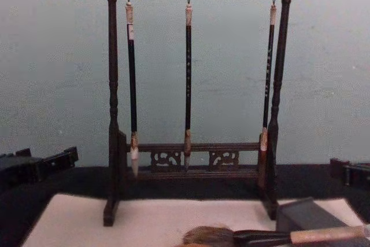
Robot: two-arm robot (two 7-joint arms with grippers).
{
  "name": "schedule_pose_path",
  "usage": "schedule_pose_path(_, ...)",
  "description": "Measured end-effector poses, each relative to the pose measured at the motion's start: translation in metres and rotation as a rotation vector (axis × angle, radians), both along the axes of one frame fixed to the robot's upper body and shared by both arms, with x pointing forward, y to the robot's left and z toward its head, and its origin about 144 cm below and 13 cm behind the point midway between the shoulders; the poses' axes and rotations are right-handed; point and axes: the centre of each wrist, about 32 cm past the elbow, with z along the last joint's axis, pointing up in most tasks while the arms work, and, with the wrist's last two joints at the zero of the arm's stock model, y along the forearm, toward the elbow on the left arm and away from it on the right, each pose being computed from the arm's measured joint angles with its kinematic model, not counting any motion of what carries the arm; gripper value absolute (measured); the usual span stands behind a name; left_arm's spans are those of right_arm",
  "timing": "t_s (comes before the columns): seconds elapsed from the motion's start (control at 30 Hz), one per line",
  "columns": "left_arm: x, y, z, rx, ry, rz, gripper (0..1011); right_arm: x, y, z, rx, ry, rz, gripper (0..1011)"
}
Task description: Pick up the brush from the inkstone, write on the paper, then place the brush back to its original position.
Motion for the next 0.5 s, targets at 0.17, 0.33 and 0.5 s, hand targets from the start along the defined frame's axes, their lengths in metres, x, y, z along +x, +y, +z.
schedule_pose_path(0.17, 0.000, 0.000, 0.000, 0.000, 0.000, 0.000, 1002, -0.002, -0.001, 0.001, -0.009, -0.017, -0.003, 1001)
schedule_pose_path(0.33, 0.000, 0.000, 0.000, 0.000, 0.000, 0.000, 1002, -0.006, -0.002, 0.005, -0.013, -0.044, 0.002, 1001)
schedule_pose_path(0.5, 0.000, 0.000, 0.000, 0.000, 0.000, 0.000, 1002, -0.013, -0.001, 0.010, -0.034, -0.083, 0.019, 1001)
